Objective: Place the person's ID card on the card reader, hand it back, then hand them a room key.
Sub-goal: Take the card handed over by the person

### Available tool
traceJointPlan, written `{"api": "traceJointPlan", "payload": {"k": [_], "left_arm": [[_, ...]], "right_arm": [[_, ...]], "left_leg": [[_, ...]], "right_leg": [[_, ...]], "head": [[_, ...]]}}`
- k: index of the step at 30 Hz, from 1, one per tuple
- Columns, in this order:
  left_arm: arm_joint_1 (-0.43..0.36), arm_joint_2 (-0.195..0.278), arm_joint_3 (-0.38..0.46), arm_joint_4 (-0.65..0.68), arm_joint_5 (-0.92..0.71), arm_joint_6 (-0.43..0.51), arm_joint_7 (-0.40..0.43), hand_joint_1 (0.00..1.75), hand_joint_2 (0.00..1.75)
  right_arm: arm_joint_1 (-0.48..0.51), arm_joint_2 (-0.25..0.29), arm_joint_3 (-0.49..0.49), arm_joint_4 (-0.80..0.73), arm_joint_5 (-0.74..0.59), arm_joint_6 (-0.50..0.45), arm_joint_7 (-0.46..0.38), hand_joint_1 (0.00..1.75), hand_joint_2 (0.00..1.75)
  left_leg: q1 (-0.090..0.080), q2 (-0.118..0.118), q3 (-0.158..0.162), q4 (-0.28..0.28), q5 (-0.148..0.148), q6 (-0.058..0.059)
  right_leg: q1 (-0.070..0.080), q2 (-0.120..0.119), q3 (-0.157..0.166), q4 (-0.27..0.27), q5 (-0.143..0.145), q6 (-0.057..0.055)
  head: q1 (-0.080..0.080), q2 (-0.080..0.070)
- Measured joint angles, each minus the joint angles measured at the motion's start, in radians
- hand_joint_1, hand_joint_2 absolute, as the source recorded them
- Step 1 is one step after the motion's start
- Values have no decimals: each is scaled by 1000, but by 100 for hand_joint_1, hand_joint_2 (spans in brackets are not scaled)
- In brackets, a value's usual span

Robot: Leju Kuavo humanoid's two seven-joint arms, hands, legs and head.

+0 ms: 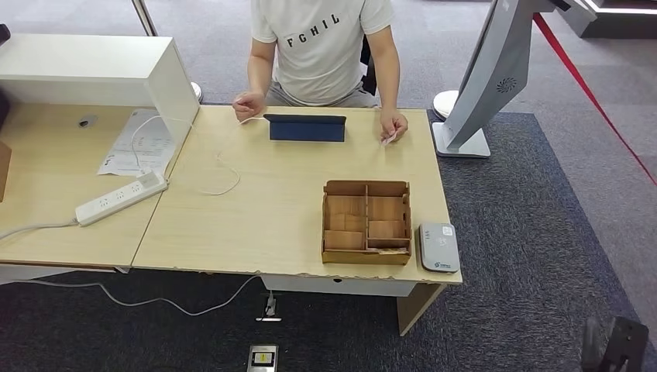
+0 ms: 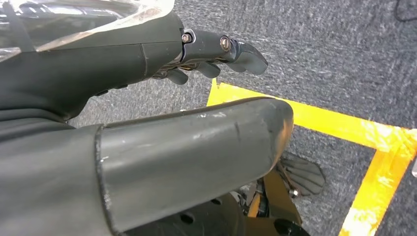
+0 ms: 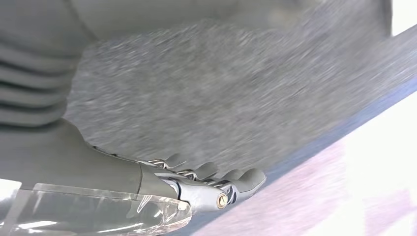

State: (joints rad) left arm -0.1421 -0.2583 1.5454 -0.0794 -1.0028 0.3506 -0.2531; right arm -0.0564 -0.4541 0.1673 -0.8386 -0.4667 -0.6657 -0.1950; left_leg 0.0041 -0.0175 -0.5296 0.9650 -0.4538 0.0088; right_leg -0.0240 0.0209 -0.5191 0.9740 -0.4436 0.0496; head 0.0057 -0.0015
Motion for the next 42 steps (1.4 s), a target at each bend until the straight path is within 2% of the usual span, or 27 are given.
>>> {"api": "traceJointPlan", "payload": {"k": [12, 20, 25, 29, 32, 37, 42], "left_arm": [[1, 1, 0, 0, -53, -38, 35, 0, 0], [2, 6, 0, 0, -104, -73, 58, 0, 0], [3, 17, 0, 0, -145, -99, 60, 0, 0], [5, 25, 0, 0, -166, -116, 54, 0, 0], [5, 31, 0, 0, -178, -124, 48, 0, 0], [4, 38, 0, 0, -190, -144, 48, 0, 0], [3, 41, 0, 0, -189, -151, 55, 0, 0]], "right_arm": [[-70, 5, 47, -356, 189, 0, 65, 0, 175], [-143, 4, 114, -553, 370, 0, 205, 0, 175], [-198, -11, 187, -666, 571, 0, 361, 0, 175], [-258, -29, 253, -717, 704, 0, 480, 0, 175], [-317, -41, 319, -732, 755, 0, 536, 0, 175], [-405, -33, 427, -699, 724, 0, 545, 0, 175], [-470, -13, 521, -618, 784, 0, 579, 0, 175]], "left_leg": [[0, 0, -1, 0, 1, 0], [1, 0, -1, 0, 1, 0], [1, 0, -1, 0, 1, 0], [1, 0, -1, 0, 1, 0], [2, 0, -1, 0, 1, 0], [2, 0, -2, 0, 1, 0], [2, -1, -2, 0, 1, 0]], "right_leg": [[0, 0, -1, 0, 0, 0], [0, 0, -1, 0, 0, 0], [0, 0, -2, 1, 0, 0], [0, 0, -2, 1, 0, 0], [0, 0, -2, 1, 0, 0], [0, 0, -2, 1, 0, 0], [0, -1, -2, 1, 0, 0]], "head": [[0, 0], [0, 0], [0, 0], [0, 0], [0, 0], [0, 0], [0, 0]]}}
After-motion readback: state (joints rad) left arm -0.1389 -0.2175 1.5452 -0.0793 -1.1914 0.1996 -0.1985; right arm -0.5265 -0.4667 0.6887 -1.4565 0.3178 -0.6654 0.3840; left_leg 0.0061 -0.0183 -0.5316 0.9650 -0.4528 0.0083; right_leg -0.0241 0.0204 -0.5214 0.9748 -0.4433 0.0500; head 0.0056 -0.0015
